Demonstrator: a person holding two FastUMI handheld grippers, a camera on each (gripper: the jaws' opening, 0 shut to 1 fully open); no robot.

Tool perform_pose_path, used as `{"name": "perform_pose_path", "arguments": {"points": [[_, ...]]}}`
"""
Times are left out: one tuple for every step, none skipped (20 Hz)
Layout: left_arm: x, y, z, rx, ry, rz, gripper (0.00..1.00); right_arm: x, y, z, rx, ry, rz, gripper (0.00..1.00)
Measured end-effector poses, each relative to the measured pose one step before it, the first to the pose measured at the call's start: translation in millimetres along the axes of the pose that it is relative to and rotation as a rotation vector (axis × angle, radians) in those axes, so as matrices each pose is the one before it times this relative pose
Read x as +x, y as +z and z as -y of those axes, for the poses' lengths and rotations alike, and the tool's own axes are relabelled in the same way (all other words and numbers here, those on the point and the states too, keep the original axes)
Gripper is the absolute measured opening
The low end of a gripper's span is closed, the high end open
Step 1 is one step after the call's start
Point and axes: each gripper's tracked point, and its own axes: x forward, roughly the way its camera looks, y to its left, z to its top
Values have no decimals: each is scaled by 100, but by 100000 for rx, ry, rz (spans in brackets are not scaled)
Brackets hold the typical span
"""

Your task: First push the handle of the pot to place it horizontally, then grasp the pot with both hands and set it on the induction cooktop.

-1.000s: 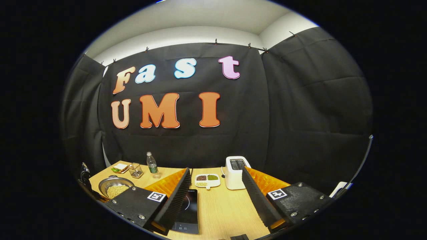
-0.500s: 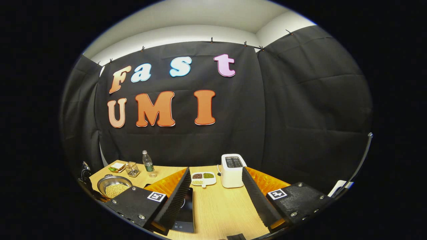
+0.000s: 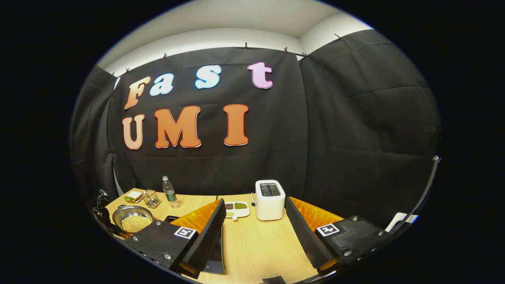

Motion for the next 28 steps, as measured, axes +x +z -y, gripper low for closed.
{"name": "perform_pose_path", "arguments": {"points": [[221, 189, 187, 530, 178, 145, 2, 128, -6, 203, 65, -323, 4, 95], [166, 214, 134, 705, 154, 46, 2, 60, -101, 117, 84, -325, -4, 95], [286, 213, 103, 375, 155, 104, 2, 54, -28, 134, 146, -334, -20, 95], [232, 141, 52, 118, 5, 73, 2, 48, -127, 228, 133, -267, -100, 100], [221, 100, 156, 4, -149, 103, 2, 67, -81, 129, 39, -239, -183, 100], [117, 142, 63, -155, -190, 94, 2, 165, -161, 138, 19, -254, -331, 100], [228, 124, 182, -144, -127, 152, 2, 77, -134, 81, 88, -188, -416, 100], [128, 189, 44, 34, -148, 101, 2, 64, -185, 68, 96, -116, -477, 100], [189, 61, 91, -36, -78, 180, 2, 158, -62, 128, 59, -217, -314, 100], [160, 193, 66, 19, -56, 217, 2, 135, -34, 98, -17, -272, -130, 95], [222, 158, 39, 69, -76, 214, 2, 45, -51, 69, -29, -223, -47, 95], [99, 146, 125, 83, -26, 244, 2, -31, -56, 111, -24, -134, -24, 95], [256, 131, -13, 29, 8, 200, 2, 57, -32, 38, -79, -124, -15, 95], [87, 102, 89, 66, 22, 183, 2, 4, -89, -39, -178, -47, -105, 95], [151, 105, 28, 113, 1, 174, 2, 83, -15, -18, -230, -70, -43, 95], [129, 166, 53, 148, 42, 222, 2, 16, -16, -43, -240, -118, 34, 95], [104, 73, 89, 264, 5, 118, 2, 64, -12, 11, -245, -91, 139, 95], [207, 202, 84, 260, -83, 230, 2, 96, -14, -4, -250, -102, 228, 95], [146, 122, -42, 104, -133, 127, 2, 140, 49, -70, -417, -101, 210, 95], [85, 234, 4, -230, -135, 228, 2, 21, -126, -45, -453, -143, 3, 95], [222, 282, 90, -28, -123, 436, 2, 108, -73, -107, -310, -14, -115, 95], [103, 379, 16, 224, 25, 716, 2, 46, -105, -132, -129, 108, -218, 95], [54, 400, 35, 598, -70, 938, 2, 69, -66, -167, -30, 131, -303, 95], [95, 276, 81, 688, -265, 418, 2, -9, -178, -172, 9, 262, -446, 95], [287, -23, 8, 242, -123, -341, 1, 140, -16, -185, 83, 347, -302, 95], [124, 5, 2, 390, -110, -325, 1, 13, -30, -169, 124, 196, -190, 95], [68, 81, 100, 286, 83, 142, 2, -3, -40, -215, -9, 164, -230, 95], [-24, 110, 2, 378, -96, 320, 2, 25, -112, -209, -243, 161, -162, 95]]}}
